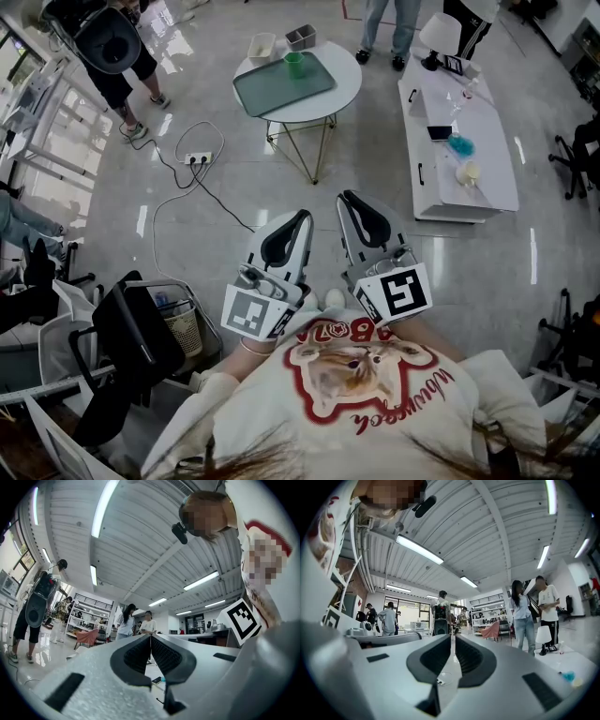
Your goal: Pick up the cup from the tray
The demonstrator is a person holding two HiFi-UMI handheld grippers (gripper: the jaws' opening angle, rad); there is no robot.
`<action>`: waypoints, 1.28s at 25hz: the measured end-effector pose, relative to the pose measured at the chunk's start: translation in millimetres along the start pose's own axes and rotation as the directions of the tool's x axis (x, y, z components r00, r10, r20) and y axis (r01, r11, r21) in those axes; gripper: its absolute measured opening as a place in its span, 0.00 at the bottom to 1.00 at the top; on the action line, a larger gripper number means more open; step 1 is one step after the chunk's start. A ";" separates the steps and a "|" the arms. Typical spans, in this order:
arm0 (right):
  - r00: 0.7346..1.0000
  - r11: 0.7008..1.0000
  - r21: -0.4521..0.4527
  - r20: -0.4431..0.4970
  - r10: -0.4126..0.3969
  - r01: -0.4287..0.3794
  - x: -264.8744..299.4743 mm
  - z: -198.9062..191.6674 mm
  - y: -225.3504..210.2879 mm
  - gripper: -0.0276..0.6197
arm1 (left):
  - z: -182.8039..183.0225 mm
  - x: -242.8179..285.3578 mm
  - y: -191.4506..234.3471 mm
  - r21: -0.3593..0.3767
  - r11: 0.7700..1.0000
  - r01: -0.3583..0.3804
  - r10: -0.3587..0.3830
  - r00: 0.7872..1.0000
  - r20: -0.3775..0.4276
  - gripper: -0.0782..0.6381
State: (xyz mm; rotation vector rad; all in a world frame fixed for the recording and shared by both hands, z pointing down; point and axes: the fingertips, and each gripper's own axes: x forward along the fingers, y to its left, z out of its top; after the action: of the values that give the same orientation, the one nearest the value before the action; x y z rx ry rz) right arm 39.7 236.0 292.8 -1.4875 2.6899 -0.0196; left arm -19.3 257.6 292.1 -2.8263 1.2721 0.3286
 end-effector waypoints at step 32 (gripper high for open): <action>1.000 1.000 0.026 0.000 0.005 -0.005 105.4 -14.6 -65.4 0.12 | -27.1 84.4 83.4 -0.030 0.999 -0.014 0.013 1.000 -0.025 0.13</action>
State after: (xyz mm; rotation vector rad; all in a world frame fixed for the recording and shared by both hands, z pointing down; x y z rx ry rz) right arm 38.2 111.6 304.6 -1.4737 2.6825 -0.0535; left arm -21.9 136.8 307.0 -2.8564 1.3021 0.3169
